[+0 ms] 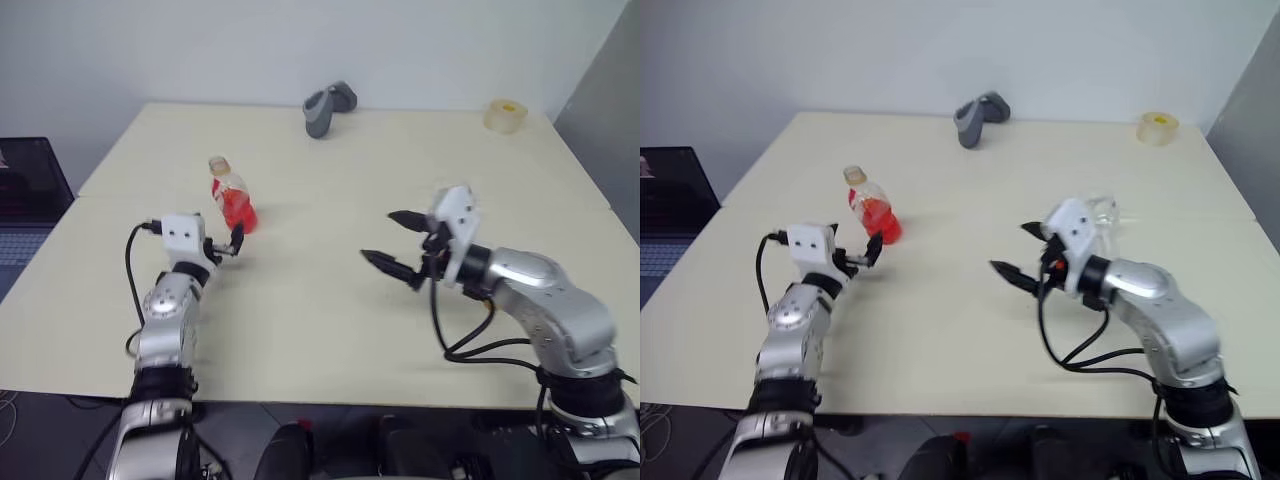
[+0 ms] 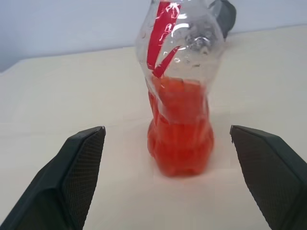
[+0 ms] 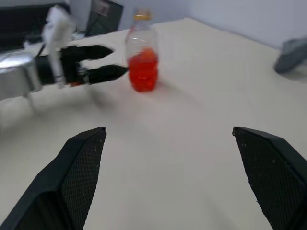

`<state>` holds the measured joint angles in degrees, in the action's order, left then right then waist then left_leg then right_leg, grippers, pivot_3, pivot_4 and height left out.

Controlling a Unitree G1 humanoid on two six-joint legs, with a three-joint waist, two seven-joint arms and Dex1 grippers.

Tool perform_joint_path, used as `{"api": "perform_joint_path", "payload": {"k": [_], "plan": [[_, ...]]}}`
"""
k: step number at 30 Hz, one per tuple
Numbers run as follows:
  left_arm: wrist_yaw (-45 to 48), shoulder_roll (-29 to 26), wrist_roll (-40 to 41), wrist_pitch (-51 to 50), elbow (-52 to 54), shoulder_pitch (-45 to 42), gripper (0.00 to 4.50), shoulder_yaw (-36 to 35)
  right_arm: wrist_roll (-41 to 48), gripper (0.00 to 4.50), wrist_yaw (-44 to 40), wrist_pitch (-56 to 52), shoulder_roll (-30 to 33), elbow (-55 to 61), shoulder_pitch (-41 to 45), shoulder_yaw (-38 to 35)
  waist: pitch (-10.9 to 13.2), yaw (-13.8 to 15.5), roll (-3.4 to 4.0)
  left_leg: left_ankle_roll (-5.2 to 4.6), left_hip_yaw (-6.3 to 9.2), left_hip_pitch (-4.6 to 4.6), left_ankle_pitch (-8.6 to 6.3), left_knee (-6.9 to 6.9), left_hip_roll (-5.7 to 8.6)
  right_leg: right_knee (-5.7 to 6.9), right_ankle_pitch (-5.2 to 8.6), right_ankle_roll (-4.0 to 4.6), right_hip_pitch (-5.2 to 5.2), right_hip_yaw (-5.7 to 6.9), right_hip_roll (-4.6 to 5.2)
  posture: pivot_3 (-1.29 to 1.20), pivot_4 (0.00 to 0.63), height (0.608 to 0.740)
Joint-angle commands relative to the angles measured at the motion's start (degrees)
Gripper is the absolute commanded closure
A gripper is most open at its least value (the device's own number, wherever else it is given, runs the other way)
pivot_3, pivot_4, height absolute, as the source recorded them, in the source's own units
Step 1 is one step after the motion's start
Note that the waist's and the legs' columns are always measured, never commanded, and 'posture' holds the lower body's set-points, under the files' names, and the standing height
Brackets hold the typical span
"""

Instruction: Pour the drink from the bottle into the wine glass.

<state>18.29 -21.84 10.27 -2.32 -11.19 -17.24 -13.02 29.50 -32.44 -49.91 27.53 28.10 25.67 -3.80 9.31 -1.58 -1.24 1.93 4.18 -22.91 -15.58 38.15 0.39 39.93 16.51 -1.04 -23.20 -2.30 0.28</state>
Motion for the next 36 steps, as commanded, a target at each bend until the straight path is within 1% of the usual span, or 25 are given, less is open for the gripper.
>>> {"api": "perform_joint_path", "payload": {"k": [1,4,7,9,11,13,14,18,22,28,33,36], "plan": [[5.5,-1.9,3.6,-6.5,13.2,4.1,0.03,3.0,4.6,0.00,4.8,-7.9,1.3,-0.6,3.0,-9.3,0.0,0.1,0.01,0.00,0.00,0.01,0.00,-0.01,0.00,0.00,0.00,0.00,0.01,0.01,0.00,0.00,0.150,0.740],[12.6,-3.9,6.4,-11.5,18.1,5.3,0.03,7.2,5.5,0.00,5.3,-12.3,4.4,-4.6,6.2,-11.4,0.0,0.4,0.03,-0.01,-0.01,0.03,0.00,-0.02,0.06,0.00,0.00,0.01,0.05,0.02,0.01,0.00,0.150,0.740],[19.0,-5.9,7.9,-14.5,19.3,2.7,0.03,11.2,3.8,0.00,4.7,-14.2,8.5,-11.3,11.2,-10.2,0.0,0.3,0.05,-0.02,-0.06,0.04,-0.01,-0.02,0.06,-0.01,0.00,0.00,0.05,0.01,-0.01,0.00,0.150,0.740],[23.7,-6.9,8.2,-15.2,18.4,-0.5,0.03,14.1,2.3,0.00,3.8,-15.4,10.9,-18.2,15.5,-8.1,0.0,0.0,0.06,-0.02,-0.10,0.04,-0.01,-0.05,0.06,-0.01,0.00,0.00,0.04,0.00,-0.03,0.00,0.150,0.740],[26.7,-7.0,7.3,-14.2,16.0,-3.7,0.03,16.3,-1.5,0.00,6.0,-14.4,12.1,-26.3,19.5,-6.0,0.0,-0.1,0.06,-0.03,-0.12,0.06,0.00,-0.06,0.04,-0.01,0.00,0.01,0.03,0.00,-0.08,0.00,0.150,0.740],[28.3,-6.7,6.8,-13.4,13.9,-5.8,0.03,17.3,-4.3,0.00,7.2,-13.5,12.6,-31.9,22.0,-4.3,0.0,-0.1,0.06,-0.03,-0.16,0.07,0.00,-0.08,0.03,-0.02,0.00,0.01,0.03,-0.03,-0.09,0.00,0.150,0.740],[29.5,-6.5,6.6,-12.8,12.5,-7.2,0.03,18.1,-5.0,0.00,7.0,-13.6,12.6,-35.1,23.4,-3.9,0.0,-0.1,0.06,-0.03,-0.18,0.07,0.00,-0.08,0.01,-0.03,0.00,0.01,0.03,-0.06,-0.10,0.00,0.150,0.740],[35.9,-6.0,5.3,-9.6,8.0,-12.1,0.03,21.9,-10.0,0.00,3.4,-11.9,13.9,-46.9,28.6,2.9,0.0,-0.2,0.08,-0.04,-0.39,0.05,-0.01,-0.10,0.02,-0.07,0.00,0.01,-0.04,-0.09,-0.09,0.00,0.150,0.740],[41.0,-5.7,3.5,-5.6,4.1,-15.6,0.03,24.7,-15.4,0.00,-1.9,-9.0,14.0,-59.6,36.0,9.9,0.0,-0.3,0.13,-0.04,-0.55,0.05,-0.01,-0.10,0.02,-0.06,0.00,0.01,-0.08,-0.15,-0.09,0.00,0.150,0.740],[45.4,-4.8,2.5,-3.0,1.0,-18.6,0.03,26.5,-23.3,0.00,-12.1,-2.8,11.8,-77.6,45.7,18.6,0.1,-0.3,0.19,-0.05,-0.57,0.06,-0.01,-0.11,0.01,-0.07,0.00,0.01,-0.11,-0.14,-0.10,0.00,0.150,0.740],[46.2,-3.8,1.7,-2.4,0.3,-19.4,0.03,26.8,-28.7,0.00,-18.2,0.9,8.7,-88.9,49.3,22.2,0.1,-0.3,0.22,-0.05,-0.53,0.05,-0.01,-0.09,0.01,-0.05,0.00,0.01,-0.12,-0.14,-0.09,0.00,0.150,0.740],[45.8,-3.1,1.3,-2.4,0.7,-19.3,0.03,26.8,-31.6,0.00,-19.7,3.7,7.0,-93.9,50.4,22.9,0.1,-0.3,0.23,-0.04,-0.53,0.05,-0.01,-0.08,0.02,-0.04,0.00,0.01,-0.12,-0.14,-0.09,0.00,0.150,0.740]]}}
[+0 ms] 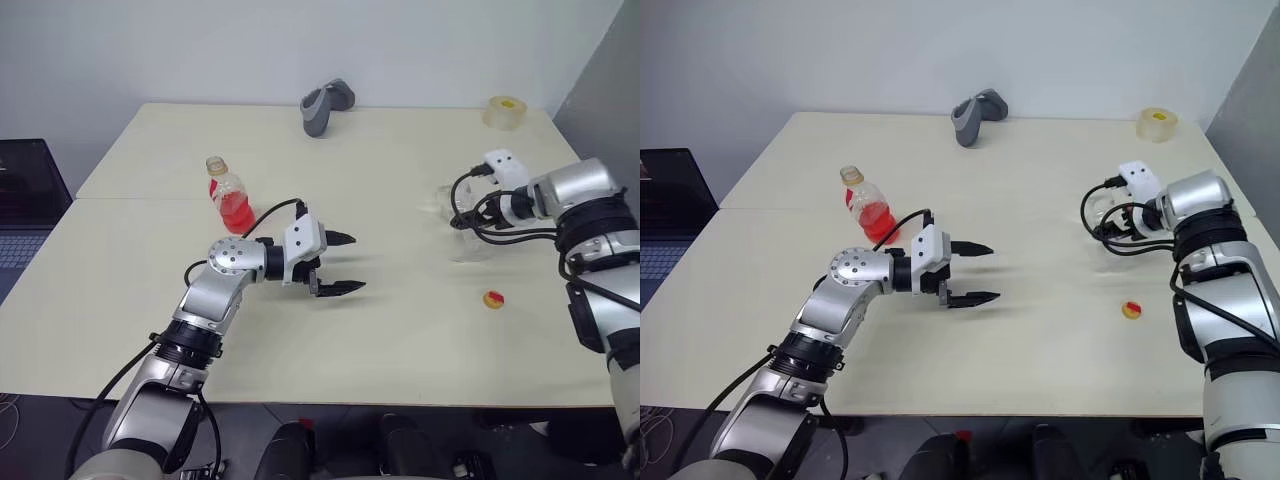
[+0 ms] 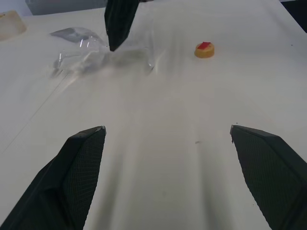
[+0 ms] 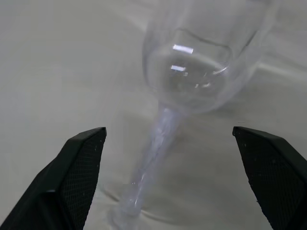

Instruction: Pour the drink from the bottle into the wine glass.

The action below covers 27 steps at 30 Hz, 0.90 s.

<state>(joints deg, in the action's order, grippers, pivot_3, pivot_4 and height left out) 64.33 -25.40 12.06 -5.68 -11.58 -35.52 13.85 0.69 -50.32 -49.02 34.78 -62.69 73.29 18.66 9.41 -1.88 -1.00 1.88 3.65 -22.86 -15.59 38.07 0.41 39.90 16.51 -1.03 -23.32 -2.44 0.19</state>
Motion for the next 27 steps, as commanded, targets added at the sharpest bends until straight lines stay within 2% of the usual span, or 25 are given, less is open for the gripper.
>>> {"api": "perform_joint_path", "payload": {"k": [1,7,11,18,21,27], "plan": [[-0.4,0.6,-0.6,0.9,1.2,-1.0,0.03,-0.1,-3.5,0.00,-2.1,3.6,-0.7,-4.3,3.1,0.5,0.0,0.0,0.00,0.00,0.00,0.00,0.00,0.00,0.00,0.00,0.00,0.00,0.00,0.00,0.00,0.00,0.150,0.740],[-0.7,1.0,-1.4,1.4,1.6,-0.4,0.03,0.0,-8.5,0.00,-4.3,8.0,-2.7,-8.7,4.6,1.4,0.0,0.0,0.04,0.00,0.03,0.01,0.00,0.00,-0.01,0.04,0.00,0.00,-0.02,0.01,0.00,0.00,0.150,0.740],[-0.7,1.2,-2.1,2.4,0.8,-0.7,0.00,0.1,-11.5,0.91,-5.4,10.4,-3.8,-10.2,5.2,2.0,0.0,0.0,0.05,0.01,0.03,0.01,0.00,0.00,0.00,0.04,0.00,0.00,-0.02,0.00,0.00,0.00,0.150,0.740],[-1.1,2.8,-3.2,4.0,-0.8,-1.5,0.00,0.6,-17.6,3.42,-6.7,16.8,-5.8,-12.0,5.9,4.7,0.0,-0.1,0.06,0.01,0.03,0.03,0.01,0.02,-0.01,0.06,0.00,0.00,-0.02,0.00,0.01,0.00,0.150,0.740],[-0.9,2.9,-3.5,4.2,-0.7,-1.3,0.00,0.5,-20.8,4.34,-9.0,22.3,-5.4,-11.5,6.2,6.8,0.0,-0.1,0.06,0.02,0.04,0.02,0.01,0.01,-0.01,0.06,0.00,0.00,-0.03,0.00,0.01,0.00,0.150,0.740],[-0.7,2.1,-3.5,4.3,-1.1,-1.1,0.00,-0.2,-25.4,4.37,-9.4,37.4,-4.6,-6.7,2.9,9.8,0.0,-0.2,0.07,0.02,0.04,0.02,0.01,0.01,-0.01,0.06,0.00,0.00,-0.05,0.00,0.01,0.00,0.150,0.740]]}}
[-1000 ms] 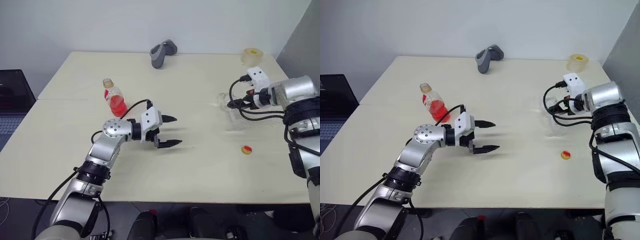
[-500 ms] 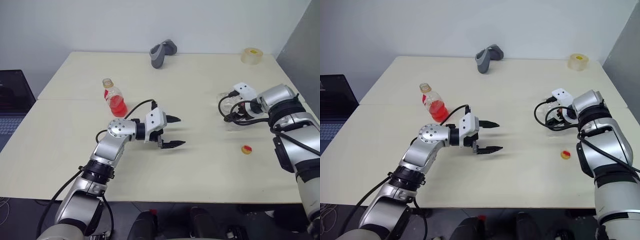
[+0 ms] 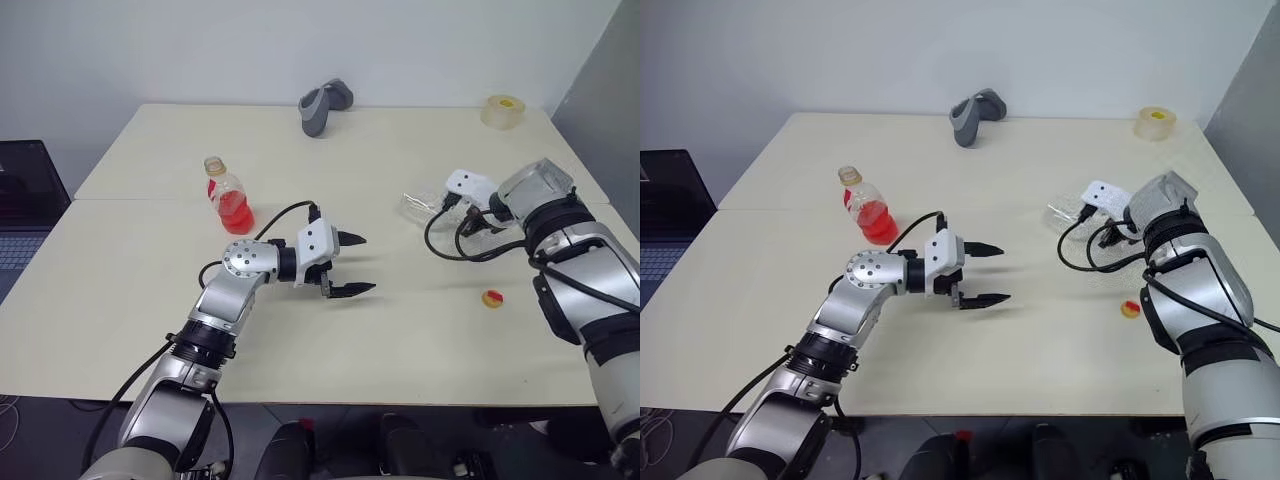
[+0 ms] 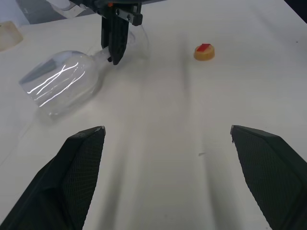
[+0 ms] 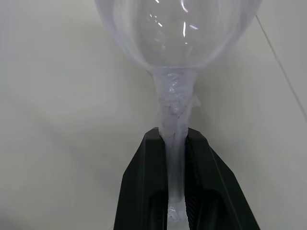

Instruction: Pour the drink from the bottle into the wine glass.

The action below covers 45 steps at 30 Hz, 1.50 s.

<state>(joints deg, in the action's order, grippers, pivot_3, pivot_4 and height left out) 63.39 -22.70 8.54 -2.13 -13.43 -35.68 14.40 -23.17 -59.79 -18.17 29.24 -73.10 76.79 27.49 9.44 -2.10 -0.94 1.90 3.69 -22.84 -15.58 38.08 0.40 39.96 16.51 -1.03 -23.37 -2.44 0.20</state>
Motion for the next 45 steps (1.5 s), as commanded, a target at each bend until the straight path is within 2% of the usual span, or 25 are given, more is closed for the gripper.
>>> {"api": "perform_joint_path", "payload": {"k": [1,7,10,13,16,19,24,28,35,45], "plan": [[0.2,-0.6,0.1,0.8,0.7,-0.8,0.00,-0.8,-2.0,4.37,1.0,8.6,1.1,4.5,-1.3,1.1,0.0,0.0,0.00,0.00,0.00,0.00,0.00,0.00,0.00,0.00,0.00,0.00,-0.01,0.00,0.00,0.00,0.150,0.740],[-0.8,-1.2,0.7,-0.5,1.9,0.6,0.00,-1.7,-0.3,4.37,6.4,13.2,1.4,10.7,-5.7,-2.5,0.0,0.0,0.00,0.01,0.01,0.00,0.00,0.01,-0.01,0.01,0.00,0.00,-0.01,0.00,0.00,0.00,0.150,0.740],[-2.3,-2.8,2.0,-3.2,4.2,3.7,0.00,-3.9,3.3,4.37,10.8,14.3,2.3,22.3,-11.7,-7.9,0.0,-0.2,0.01,0.01,0.01,-0.01,0.00,0.00,-0.03,0.00,0.00,0.00,-0.01,-0.03,0.00,0.00,0.150,0.740],[-4.3,-4.1,2.8,-5.4,6.5,6.8,0.00,-6.2,8.7,4.37,13.3,7.6,1.2,37.8,-20.9,-14.7,0.0,-0.2,0.02,0.01,0.04,-0.08,0.00,0.00,-0.05,0.03,0.00,0.00,-0.09,-0.05,0.00,0.00,0.150,0.740],[-6.1,-5.2,4.3,-8.2,9.4,9.6,0.00,-8.6,14.8,4.37,18.7,2.3,-3.8,54.2,-31.5,-21.5,0.0,0.0,0.02,0.00,0.23,-0.15,0.00,0.06,-0.07,0.04,0.00,0.00,-0.05,-0.05,0.01,0.00,0.150,0.740],[-7.7,-5.4,6.4,-11.5,11.4,10.4,0.00,-11.1,19.2,4.37,28.3,0.8,-12.9,61.9,-39.3,-26.5,0.0,0.1,0.02,0.00,0.31,-0.11,0.00,0.04,-0.06,0.09,0.00,0.00,0.00,0.00,0.00,0.00,0.150,0.740],[-7.7,-6.5,11.2,-17.5,13.7,8.7,0.00,-14.0,24.6,4.37,38.7,7.0,-25.8,61.9,-45.4,-30.0,0.0,0.2,0.03,0.02,0.36,-0.08,0.01,0.07,-0.03,0.10,0.00,0.00,0.05,0.05,-0.01,0.00,0.150,0.740],[-6.3,-8.5,12.2,-19.1,13.8,7.2,0.00,-14.3,24.9,4.37,42.0,12.1,-29.4,57.9,-46.8,-29.3,0.0,0.2,0.03,0.03,0.35,-0.07,0.02,0.06,0.00,0.04,0.00,0.00,0.06,0.06,0.00,0.00,0.150,0.740],[-5.2,-10.1,13.0,-20.2,13.2,4.1,0.00,-14.2,24.8,4.37,41.9,20.2,-29.0,52.5,-48.8,-27.5,0.0,0.1,0.03,0.06,0.32,-0.02,0.03,0.02,0.00,0.03,0.00,0.00,0.08,0.05,-0.01,0.00,0.150,0.740],[0.0,-14.5,16.2,-25.0,19.0,3.9,0.00,-13.2,26.4,4.37,35.5,16.0,-22.7,60.5,-58.7,-24.1,-0.1,0.3,0.03,0.04,0.40,0.06,0.03,0.01,-0.02,-0.01,0.01,-0.01,0.21,0.09,-0.04,0.00,0.150,0.740]]}}
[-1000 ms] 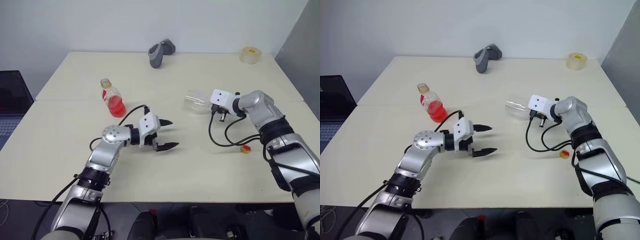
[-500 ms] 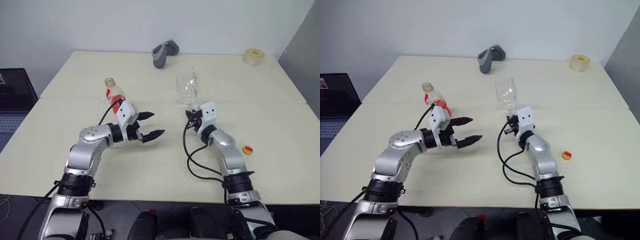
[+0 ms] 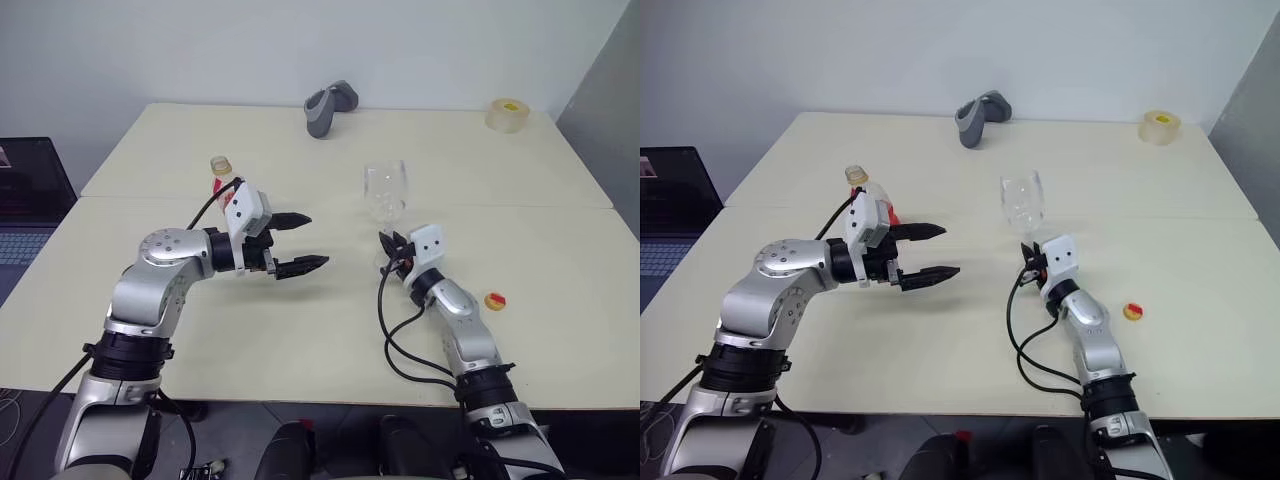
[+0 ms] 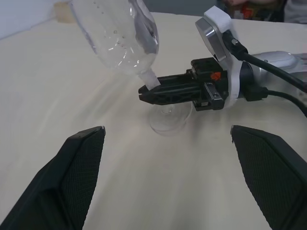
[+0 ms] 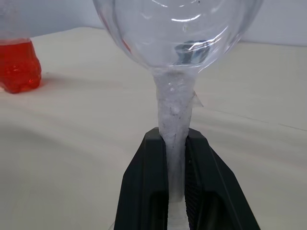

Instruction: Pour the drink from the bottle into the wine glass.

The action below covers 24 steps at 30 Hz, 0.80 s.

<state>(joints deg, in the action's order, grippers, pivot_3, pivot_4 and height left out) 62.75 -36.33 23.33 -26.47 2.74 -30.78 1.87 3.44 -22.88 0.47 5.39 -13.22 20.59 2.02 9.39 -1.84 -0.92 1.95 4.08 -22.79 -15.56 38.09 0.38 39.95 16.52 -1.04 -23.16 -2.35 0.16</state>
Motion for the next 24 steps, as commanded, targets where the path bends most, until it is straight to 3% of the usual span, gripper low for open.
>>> {"api": "perform_joint_path", "payload": {"k": [1,18,24], "plan": [[0.8,-1.0,1.5,-0.9,3.1,-1.2,0.00,-0.6,-0.1,4.37,-1.7,-2.8,1.5,1.3,-3.1,1.6,0.0,0.0,0.00,0.00,0.00,0.02,0.00,0.00,0.00,0.01,0.00,0.00,0.01,0.00,-0.01,0.00,0.150,0.740],[5.5,-4.1,3.2,-3.9,8.1,-1.2,0.00,1.3,0.5,4.37,-2.8,-5.1,3.7,3.3,-8.4,3.6,-0.1,0.0,-0.09,-0.01,-0.02,0.11,0.00,-0.02,-0.01,-0.01,0.01,0.01,0.11,-0.02,-0.03,0.00,0.150,0.740],[4.6,-3.7,2.9,-3.3,8.1,-1.3,0.00,1.0,0.1,2.38,-1.9,-4.8,3.8,3.0,-7.6,3.2,-0.1,0.0,-0.12,-0.01,-0.04,0.26,-0.01,-0.03,-0.03,-0.02,0.05,0.06,0.26,-0.04,-0.06,0.00,0.150,0.740]]}}
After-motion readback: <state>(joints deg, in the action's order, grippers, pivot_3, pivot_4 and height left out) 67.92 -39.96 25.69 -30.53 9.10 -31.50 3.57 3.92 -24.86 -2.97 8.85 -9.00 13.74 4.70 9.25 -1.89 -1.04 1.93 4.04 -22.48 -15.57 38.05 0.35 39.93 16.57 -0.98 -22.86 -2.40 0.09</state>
